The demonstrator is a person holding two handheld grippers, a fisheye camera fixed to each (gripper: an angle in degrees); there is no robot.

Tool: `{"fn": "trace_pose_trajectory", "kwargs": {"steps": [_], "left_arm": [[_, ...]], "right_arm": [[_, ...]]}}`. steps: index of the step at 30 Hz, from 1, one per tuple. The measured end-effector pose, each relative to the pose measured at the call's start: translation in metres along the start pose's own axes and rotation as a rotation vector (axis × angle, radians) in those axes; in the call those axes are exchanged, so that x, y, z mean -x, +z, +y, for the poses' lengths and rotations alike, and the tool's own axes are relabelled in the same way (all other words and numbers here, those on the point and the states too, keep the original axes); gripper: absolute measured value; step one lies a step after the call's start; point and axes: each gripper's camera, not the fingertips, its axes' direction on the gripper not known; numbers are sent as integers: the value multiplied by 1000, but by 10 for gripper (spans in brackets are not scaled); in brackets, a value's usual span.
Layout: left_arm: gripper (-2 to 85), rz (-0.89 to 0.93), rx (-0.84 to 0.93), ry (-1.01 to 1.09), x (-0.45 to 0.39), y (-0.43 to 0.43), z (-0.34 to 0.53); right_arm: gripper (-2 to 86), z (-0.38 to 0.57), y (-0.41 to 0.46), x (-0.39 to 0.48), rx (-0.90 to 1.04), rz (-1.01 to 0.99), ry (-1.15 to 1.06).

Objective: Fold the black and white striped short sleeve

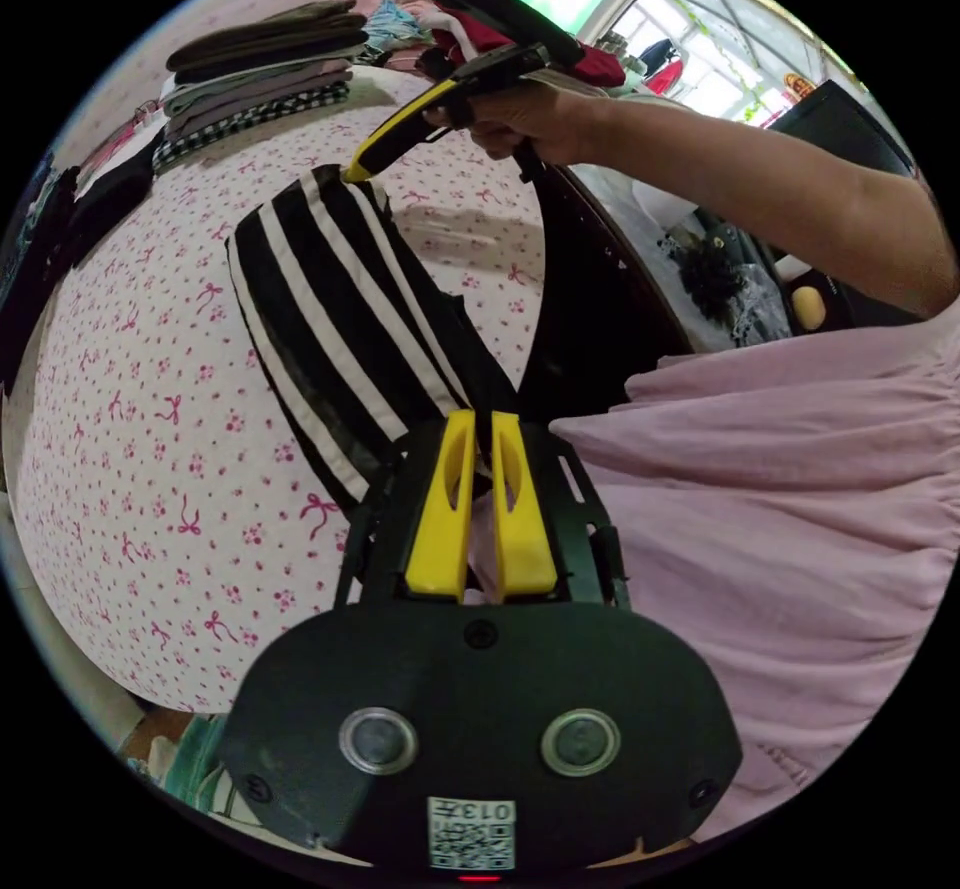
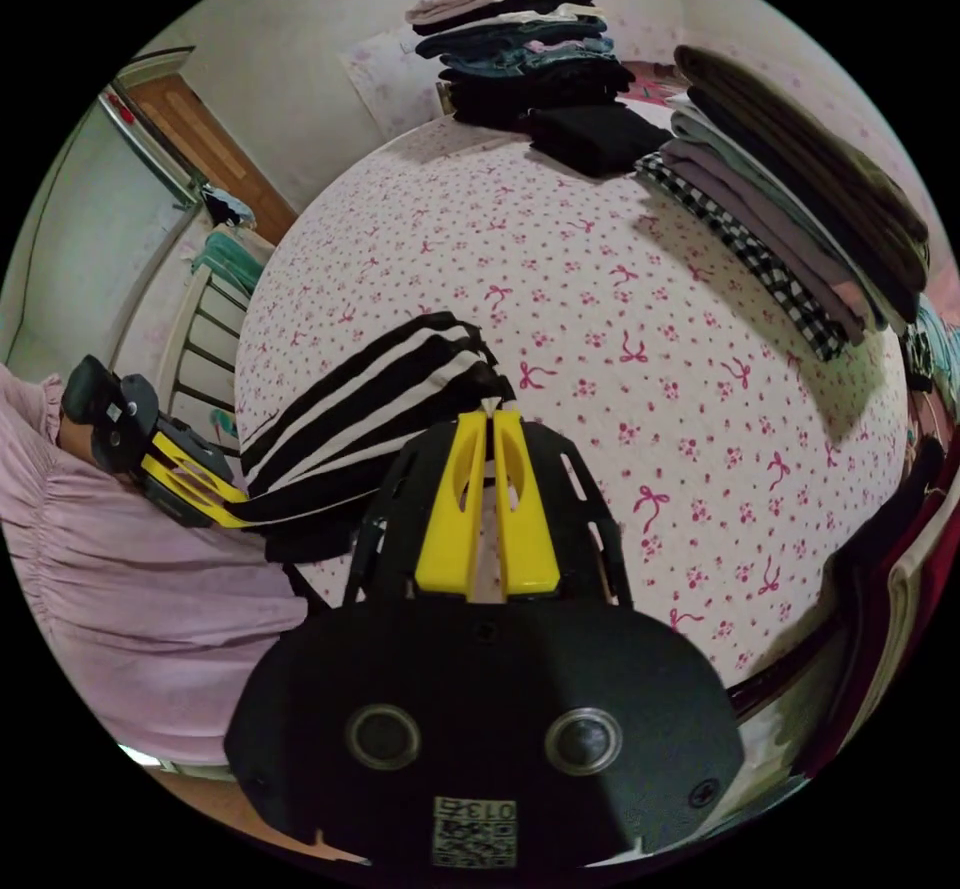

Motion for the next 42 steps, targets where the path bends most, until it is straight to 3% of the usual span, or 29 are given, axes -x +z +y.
{"fn": "trace_pose_trajectory", "kwargs": {"steps": [10, 15, 19, 22, 25, 28, 30, 34, 42], "left_arm": [[77, -11, 21, -11, -19, 28, -3], [65, 71, -172, -15, -28, -17, 26], [56, 6, -157, -133, 7, 7, 28], [41, -1, -42, -174, 27, 50, 23], [41, 49, -76, -244, 43, 50, 37], [81, 2, -160, -316, 50, 31, 63], [109, -32, -202, -408, 61, 24, 81], [139, -2, -230, -576, 97, 39, 109], [117, 102, -257, -630, 131, 82, 105]], "right_arm": [[15, 31, 0, -26, 35, -1, 98], [15, 33, -48, 2, -153, 92, 47], [10, 14, -16, 42, -109, 50, -109], [7, 11, 25, 42, 42, 84, -115], [15, 17, 21, 25, 50, 36, -90], [39, 20, -3, 18, -42, 36, -86], [103, 15, -17, 10, -112, 40, -95], [137, -9, -6, -5, -94, -32, -98], [120, -15, 42, -35, 39, -240, -5]]}}
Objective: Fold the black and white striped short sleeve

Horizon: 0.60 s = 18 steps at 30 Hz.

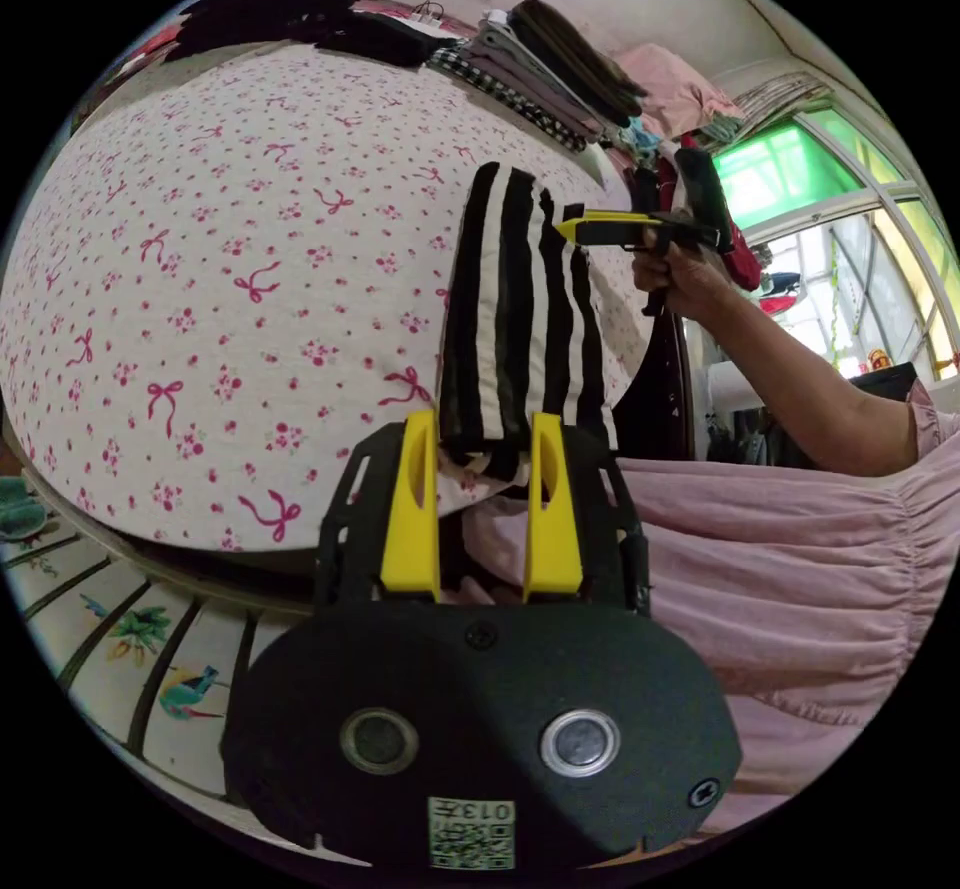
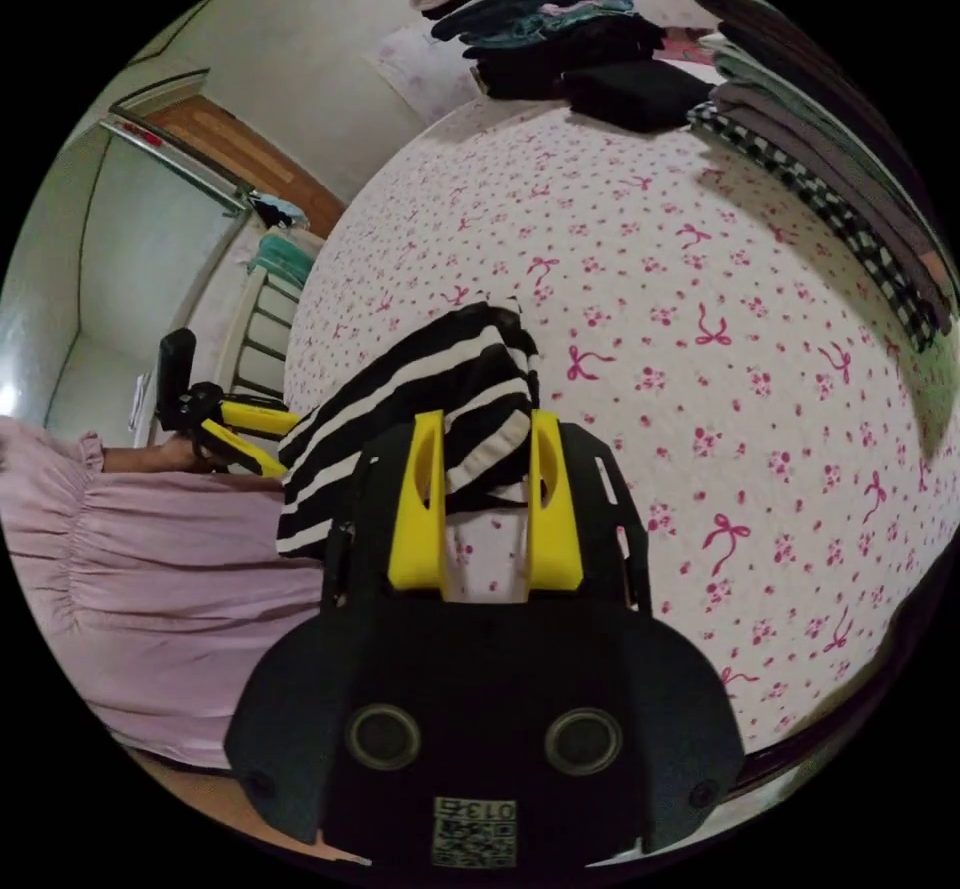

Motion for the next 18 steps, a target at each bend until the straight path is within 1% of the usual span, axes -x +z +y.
{"fn": "trace_pose_trajectory", "kwargs": {"steps": [2, 4, 5, 7, 9, 11, 13, 16, 18], "left_arm": [[85, -38, 70, 9, 0, 16, -8], [73, -31, 79, 37, -3, 19, -15], [75, -15, 65, 49, -4, 20, -18], [97, -47, 54, 48, -4, 25, -20], [109, -64, 117, 26, 4, 46, -23], [107, -1, 100, 4, 15, 57, -23], [96, 16, 110, -10, 20, 63, -27], [64, -16, 145, 11, 19, 77, -32], [56, 14, 126, 17, 19, 80, -33]], "right_arm": [[111, 1, 5, 12, -3, 31, -39], [111, 1, 10, 24, 7, 70, -71], [113, 0, 10, 24, 6, 78, -71], [119, -2, 10, 19, -4, 71, -40], [119, -3, 12, 15, -9, 50, -22], [113, -4, 14, 16, -24, 37, -12], [92, -7, 19, 21, -23, 40, -1], [69, -9, 26, 33, -13, 76, -5], [51, -12, 29, 48, -3, 109, -12]]}}
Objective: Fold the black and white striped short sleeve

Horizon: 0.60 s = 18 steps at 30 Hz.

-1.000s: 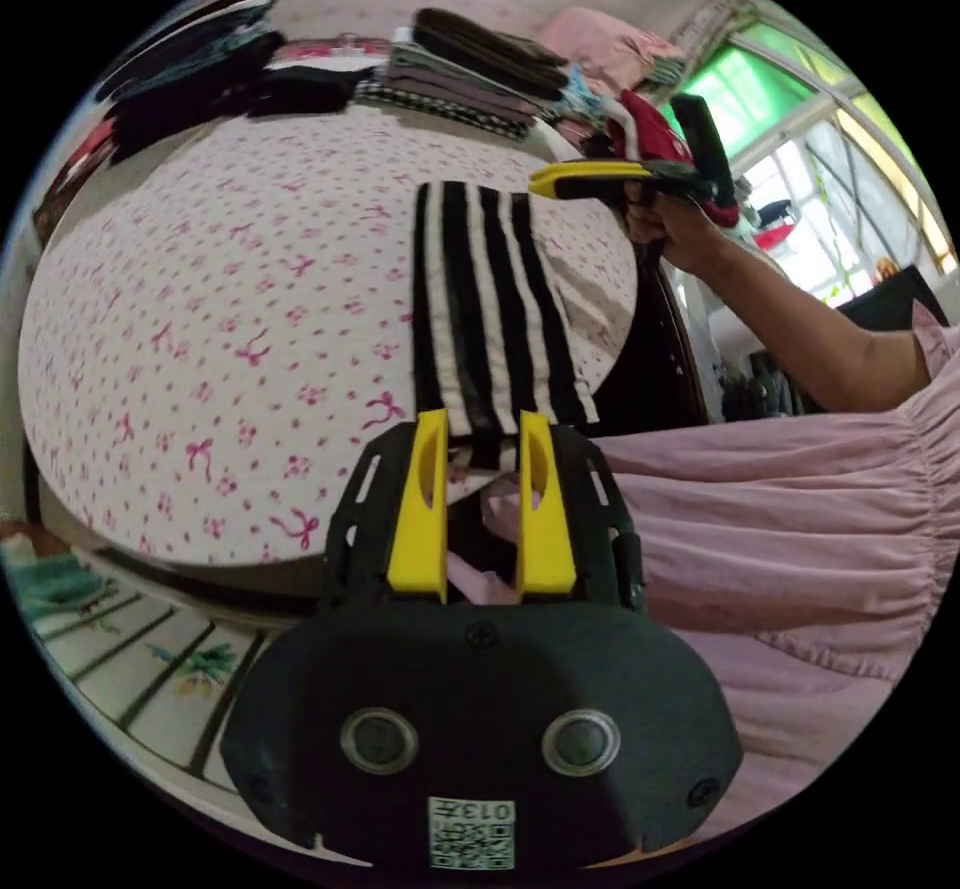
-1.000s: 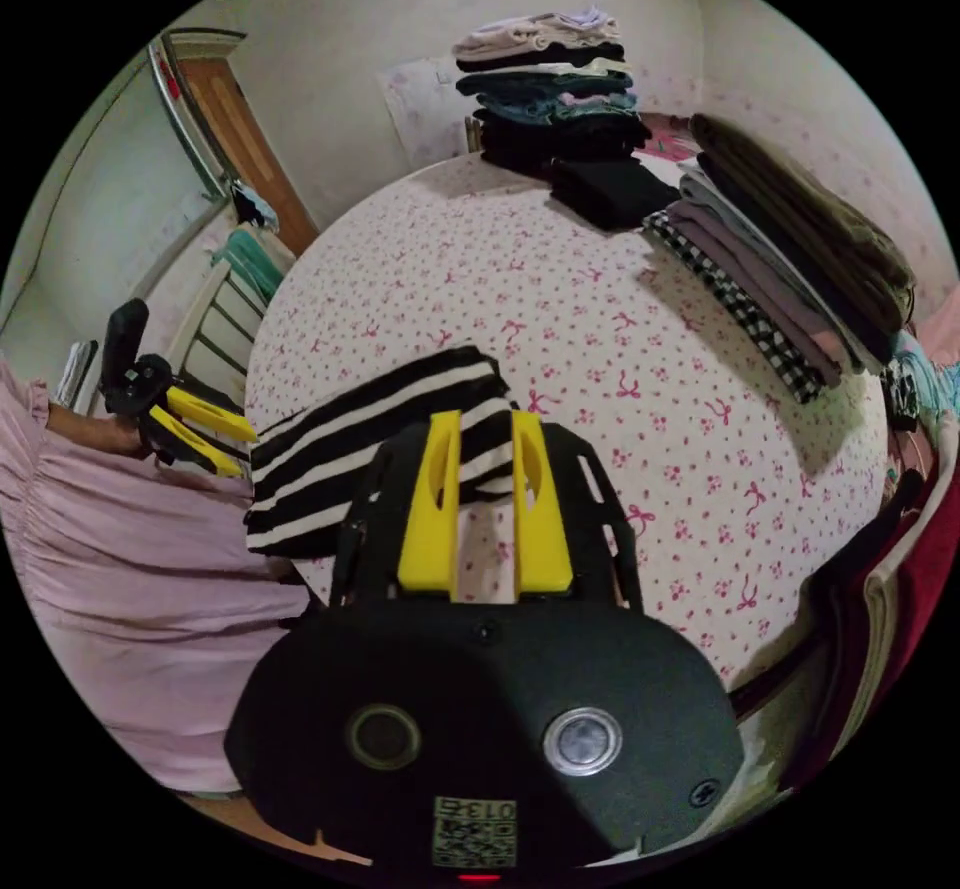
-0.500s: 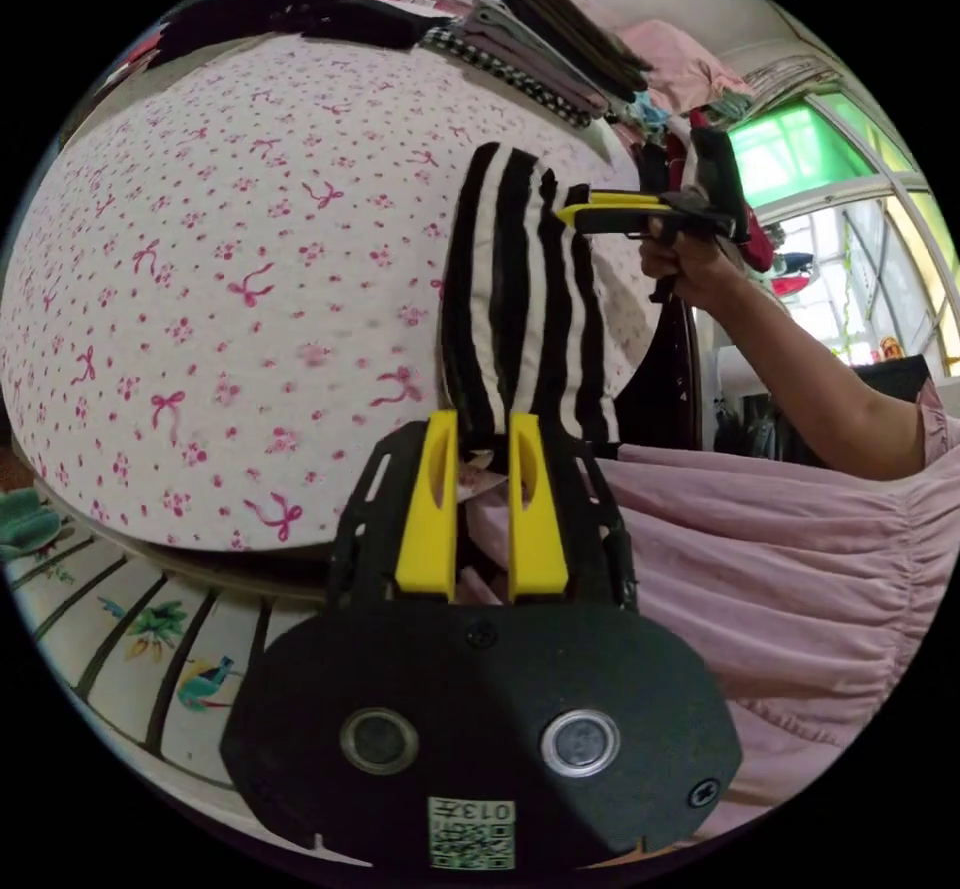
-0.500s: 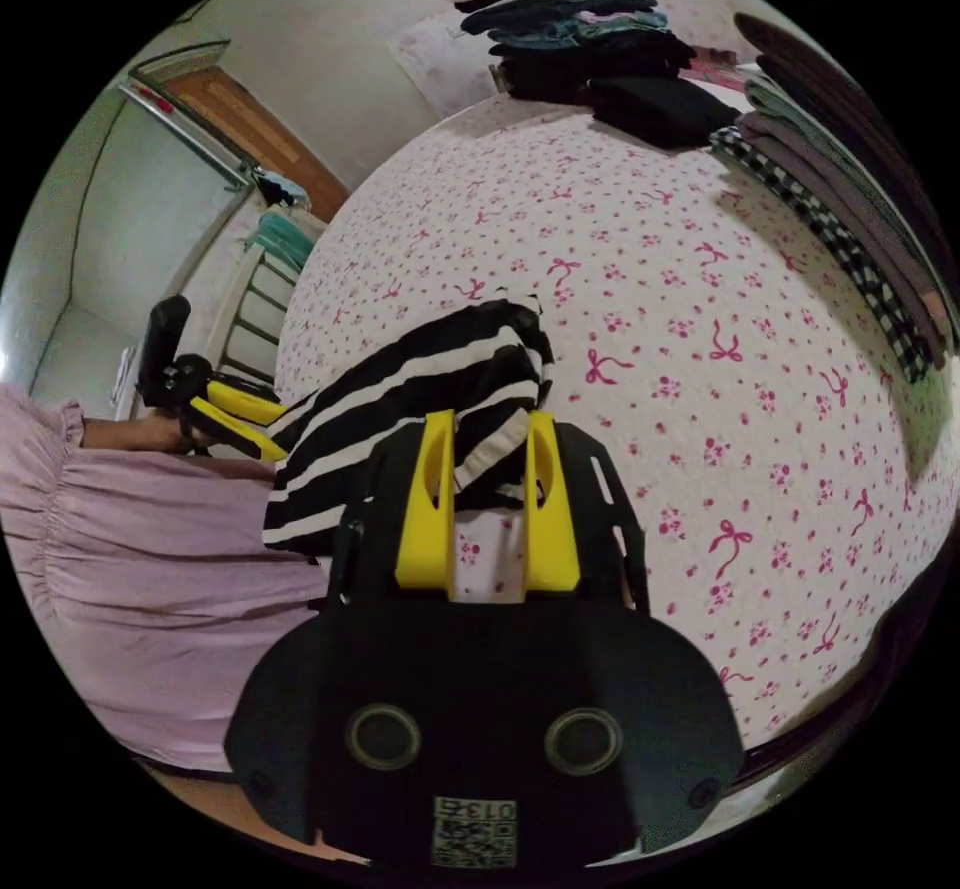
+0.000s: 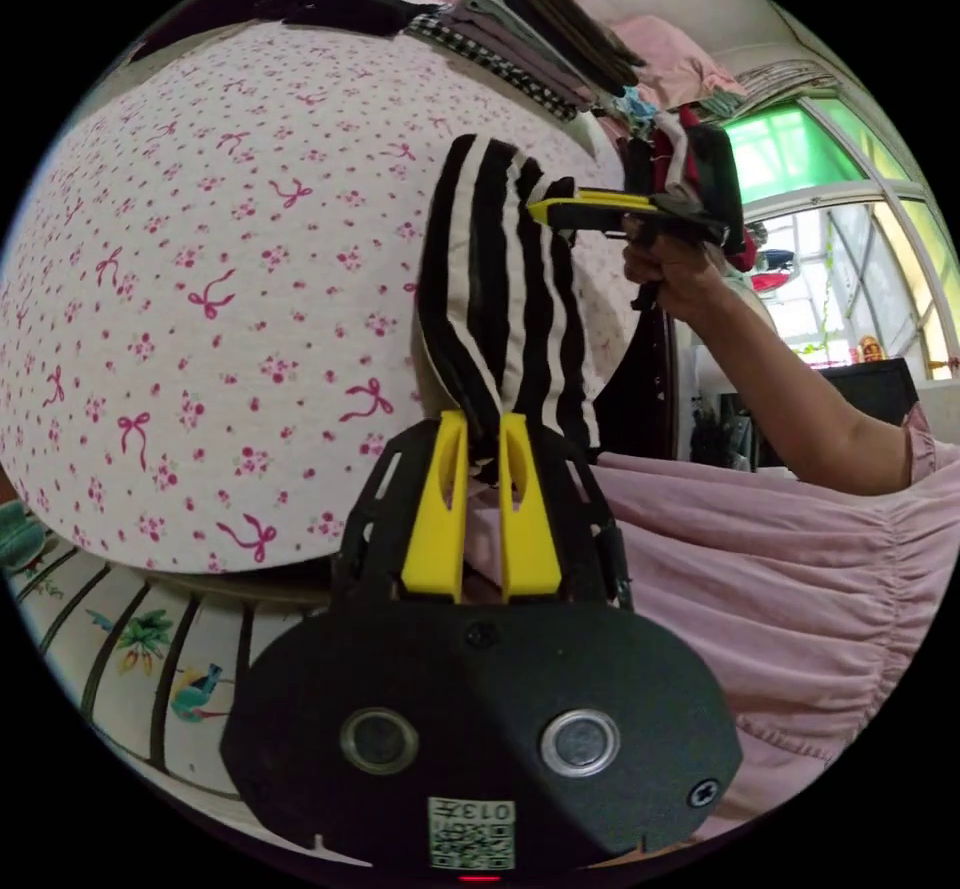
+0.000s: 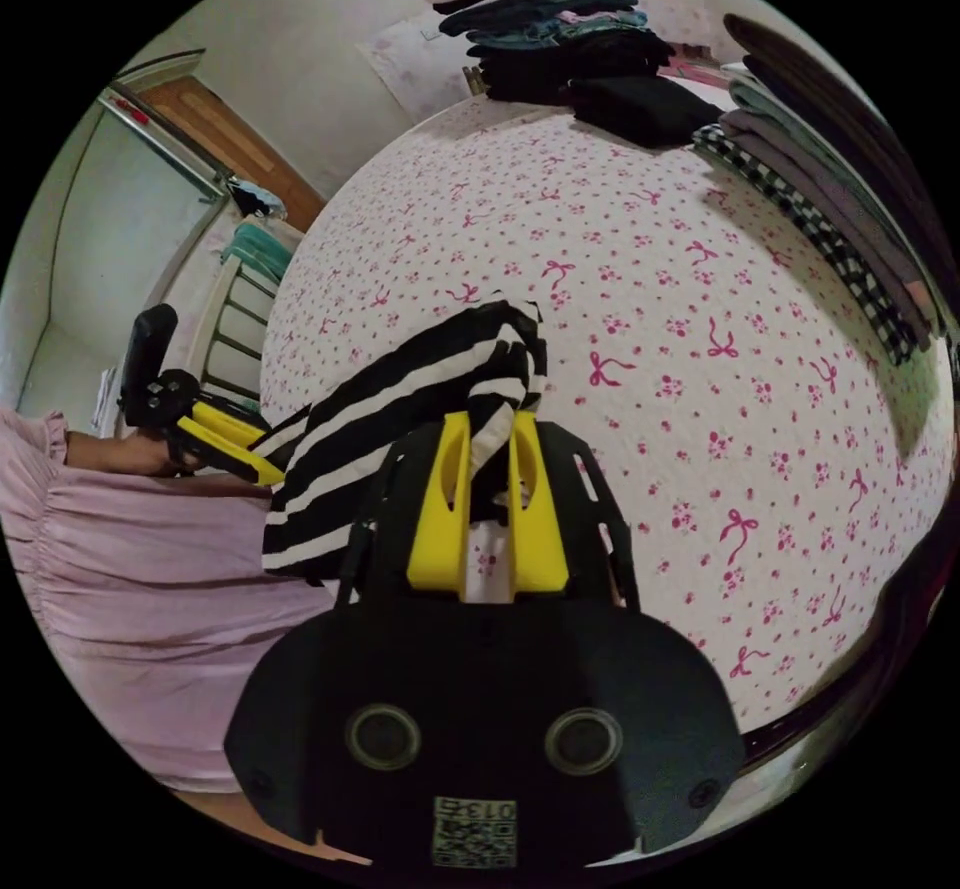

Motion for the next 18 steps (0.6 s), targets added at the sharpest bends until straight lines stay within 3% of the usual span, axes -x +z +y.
{"fn": "trace_pose_trajectory", "kwargs": {"steps": [8, 18], "left_arm": [[50, 92, -91, 183, -6, -32, -19], [49, 179, -73, 564, -54, -34, -144]], "right_arm": [[24, 13, -33, 57, -144, 119, 77], [11, 93, -142, 112, -474, 366, 457]]}}
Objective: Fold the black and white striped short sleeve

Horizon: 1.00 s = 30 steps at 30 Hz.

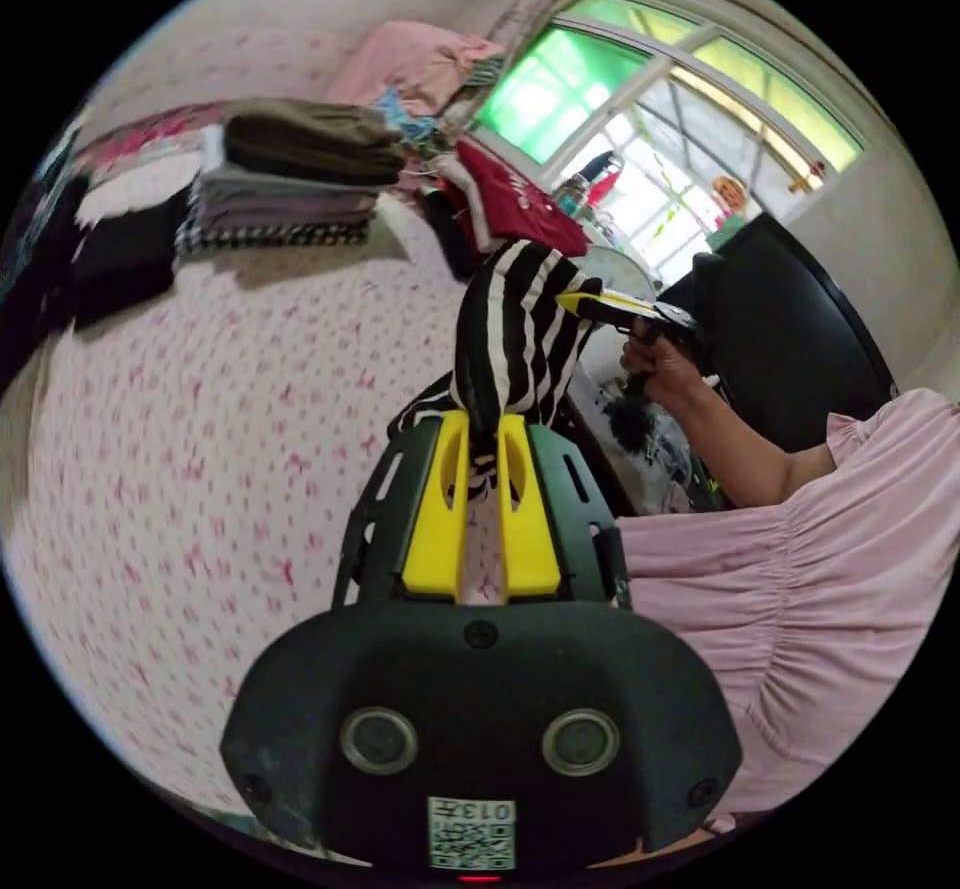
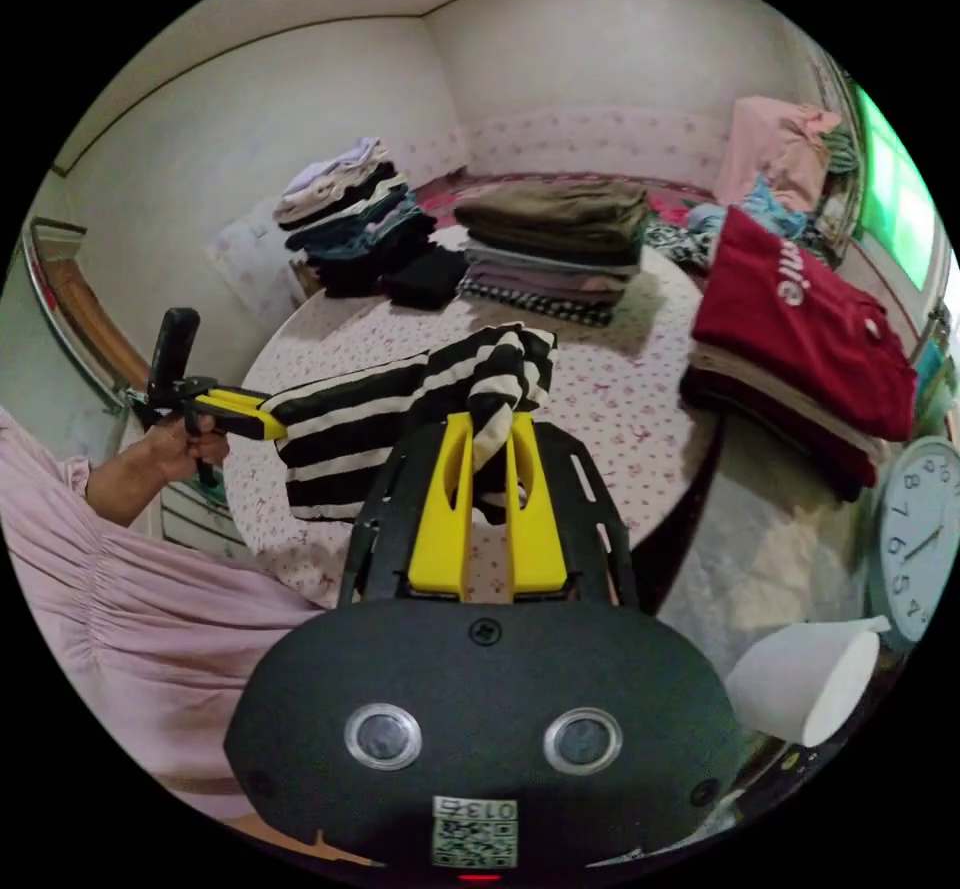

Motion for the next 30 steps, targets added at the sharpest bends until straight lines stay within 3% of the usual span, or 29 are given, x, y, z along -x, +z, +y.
{"fn": "trace_pose_trajectory", "kwargs": {"steps": [5, 13, 17, 22, 26, 30], "left_arm": [[48, 21, 25, 313, -40, 49, -134], [50, 131, -42, 428, -110, 169, -298], [50, 255, -70, 346, -127, 254, -358], [51, 282, -151, 195, -118, 346, -394], [56, 204, -167, -25, -74, 433, -400], [58, 194, -156, -14, -51, 453, -395]], "right_arm": [[10, -11, -70, -18, -72, 207, 4], [16, -80, -170, -118, -97, 474, -98], [24, -120, -180, -177, -6, 547, -171], [52, -176, -145, -255, 70, 521, -261], [79, -197, -77, -308, 131, 478, -141], [83, -189, -36, -322, 118, 467, -5]]}}
